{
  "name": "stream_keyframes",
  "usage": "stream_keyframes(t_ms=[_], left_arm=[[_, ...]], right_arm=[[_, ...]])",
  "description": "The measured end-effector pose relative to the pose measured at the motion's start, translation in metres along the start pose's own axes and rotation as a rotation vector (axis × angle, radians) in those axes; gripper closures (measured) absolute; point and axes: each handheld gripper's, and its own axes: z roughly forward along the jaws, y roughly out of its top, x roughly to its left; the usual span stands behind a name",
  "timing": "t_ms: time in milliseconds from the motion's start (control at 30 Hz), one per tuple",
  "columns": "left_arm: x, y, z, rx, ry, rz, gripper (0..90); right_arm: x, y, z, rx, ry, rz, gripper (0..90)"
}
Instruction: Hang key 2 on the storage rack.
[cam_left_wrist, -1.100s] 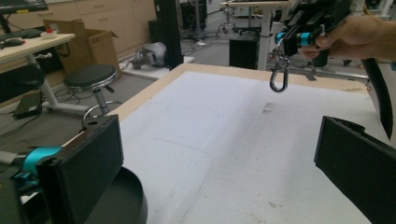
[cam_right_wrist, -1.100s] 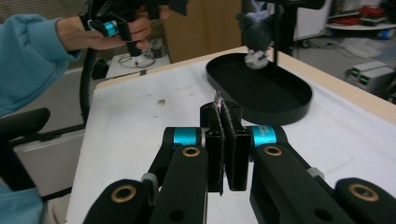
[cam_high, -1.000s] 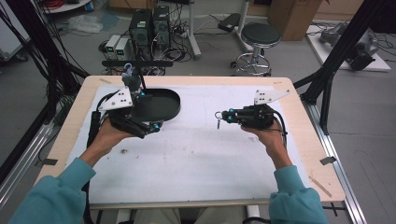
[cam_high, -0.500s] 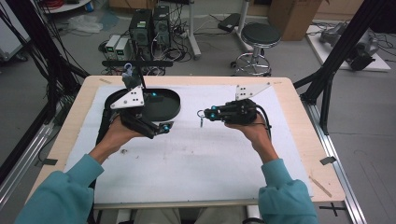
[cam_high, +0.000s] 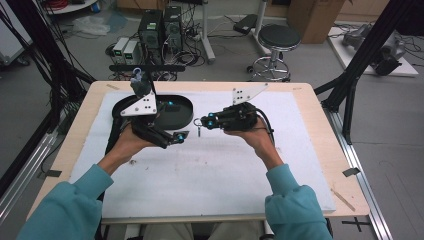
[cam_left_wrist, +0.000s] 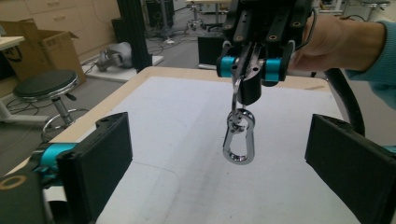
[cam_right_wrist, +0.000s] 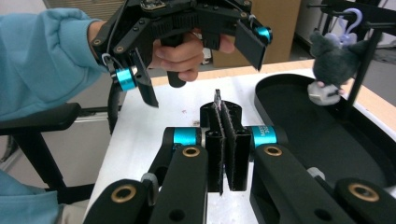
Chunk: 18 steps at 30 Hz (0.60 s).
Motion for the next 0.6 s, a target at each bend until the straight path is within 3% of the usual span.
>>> stream_keyframes(t_ms=[267, 600], left_arm=[[-0.003, -0.001, 0.005, 0.017, -0.067, 0.015, 28.0], [-0.004, 0.001, 0.002, -0.004, -0.091, 0.004, 49.7]], right_arm=[[0.000, 0.004, 0.012, -0.011, 0.045, -0.010, 88.7], [0.003, 0.006, 0.017, -0.008, 0.074, -0.019, 88.7]])
